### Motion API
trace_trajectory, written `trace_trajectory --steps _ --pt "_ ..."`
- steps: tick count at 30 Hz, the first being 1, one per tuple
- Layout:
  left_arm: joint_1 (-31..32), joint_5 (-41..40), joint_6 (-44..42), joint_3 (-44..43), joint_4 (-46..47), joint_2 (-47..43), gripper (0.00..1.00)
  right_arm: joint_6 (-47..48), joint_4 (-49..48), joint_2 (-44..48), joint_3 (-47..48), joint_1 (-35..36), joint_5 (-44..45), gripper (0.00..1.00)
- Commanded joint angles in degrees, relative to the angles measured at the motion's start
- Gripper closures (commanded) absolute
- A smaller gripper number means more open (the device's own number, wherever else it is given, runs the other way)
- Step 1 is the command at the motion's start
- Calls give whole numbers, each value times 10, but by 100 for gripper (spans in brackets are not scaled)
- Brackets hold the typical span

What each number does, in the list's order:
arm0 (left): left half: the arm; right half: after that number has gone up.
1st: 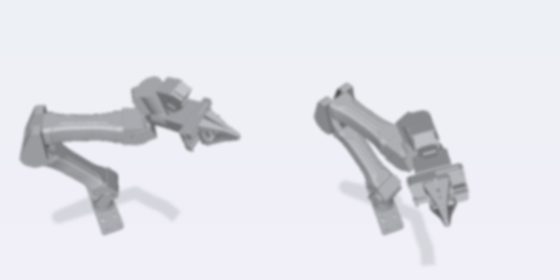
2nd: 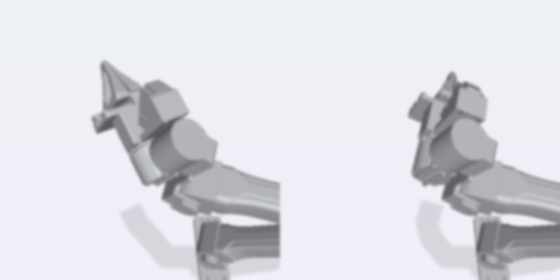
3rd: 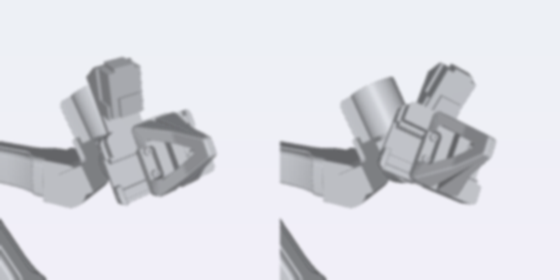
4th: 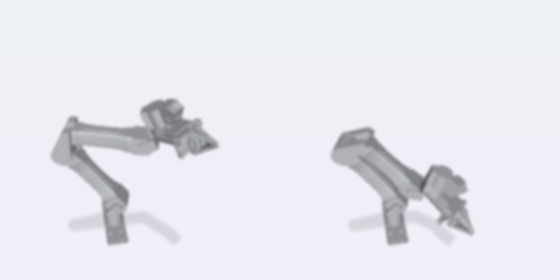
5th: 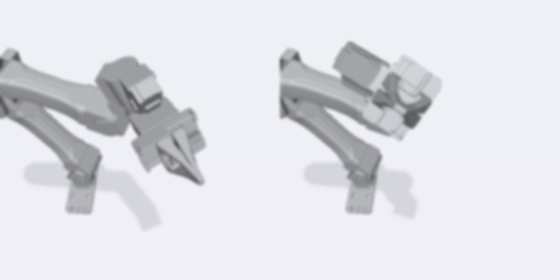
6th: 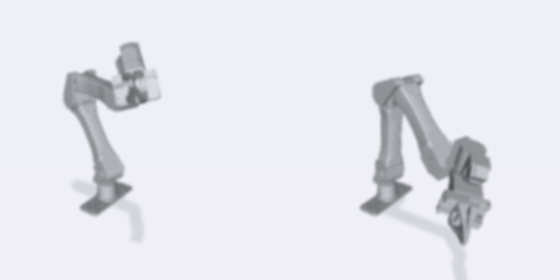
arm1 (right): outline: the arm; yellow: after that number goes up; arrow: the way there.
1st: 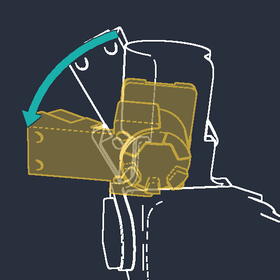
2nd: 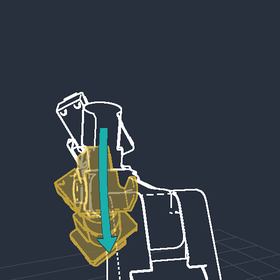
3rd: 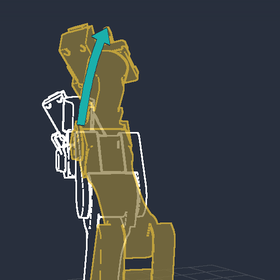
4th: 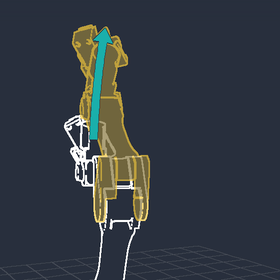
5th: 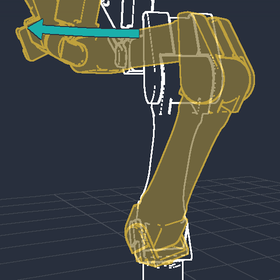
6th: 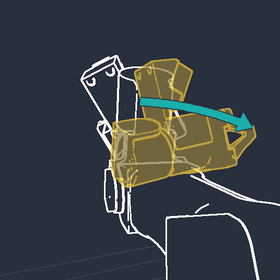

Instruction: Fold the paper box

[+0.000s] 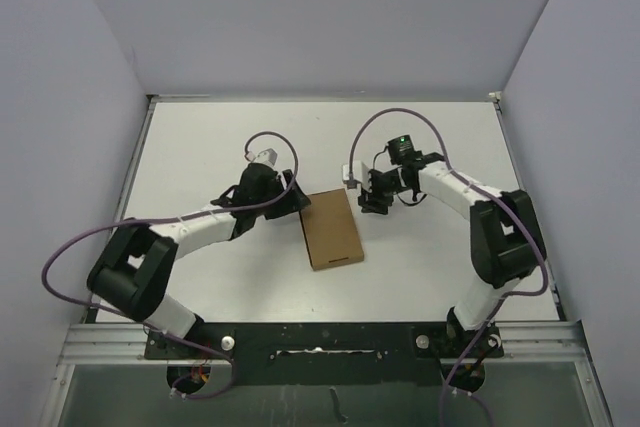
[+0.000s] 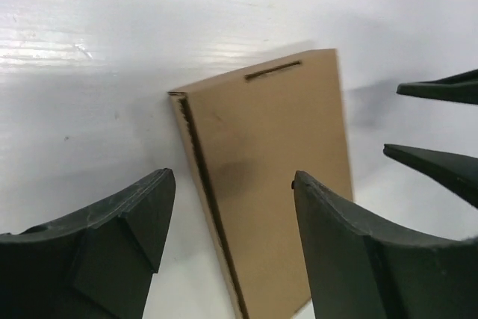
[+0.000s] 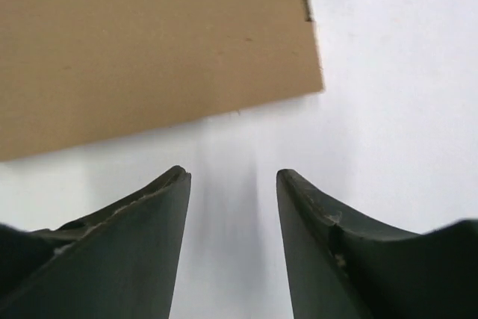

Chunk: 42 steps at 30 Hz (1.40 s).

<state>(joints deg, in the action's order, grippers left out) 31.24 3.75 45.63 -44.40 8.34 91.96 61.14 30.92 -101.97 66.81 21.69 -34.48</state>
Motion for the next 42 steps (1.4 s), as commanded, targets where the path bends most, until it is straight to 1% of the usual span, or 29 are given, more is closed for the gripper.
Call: trace_trajectory --steps 1,2,4,5,6,7,8,10,11,12,14,15,17,22,28,34,37,42 --pt "4 -16 -57 18 -39 -152 31 -123 -12 109 -17 -47 -107 45" --pt "5 -17 -66 32 -37 -173 26 -164 -6 117 -18 -56 -140 42" --pt "7 -13 -73 67 -14 -212 16 -261 -16 118 -27 -80 -243 34" --pt "5 -2 -71 92 6 -227 11 -320 -36 109 -36 -96 -318 31" --pt "5 2 -64 127 37 -242 5 -396 -76 99 -47 -110 -360 30" --pt "5 2 -47 159 71 -255 2 -456 -111 85 -59 -120 -382 30" --pt "4 3 -25 194 117 -266 2 -495 -135 71 -66 -125 -387 29" --pt "4 7 8 251 221 -275 2 -531 -139 37 -57 -126 -364 28" --pt "5 13 12 263 256 -272 2 -535 -122 19 -47 -125 -357 28" --pt "6 19 10 261 257 -267 2 -536 -104 0 -37 -123 -347 28" --pt "8 24 1 238 202 -261 2 -536 -76 -32 -21 -120 -332 28" --pt "9 25 2 233 192 -257 2 -536 -64 -46 -14 -117 -327 28" --pt "10 27 10 238 211 -248 3 -532 -44 -66 -1 -111 -305 29" --pt "13 31 21 241 231 -217 4 -530 -16 -97 21 -90 -295 32" --pt "17 40 28 238 244 -194 5 -539 7 -132 39 -87 -271 45" --pt "19 38 29 238 242 -189 5 -540 15 -155 47 -85 -262 50" --pt "19 37 29 238 242 -186 5 -540 20 -165 51 -87 -265 55" --pt "19 37 30 239 243 -185 5 -539 26 -175 55 -96 -270 66"
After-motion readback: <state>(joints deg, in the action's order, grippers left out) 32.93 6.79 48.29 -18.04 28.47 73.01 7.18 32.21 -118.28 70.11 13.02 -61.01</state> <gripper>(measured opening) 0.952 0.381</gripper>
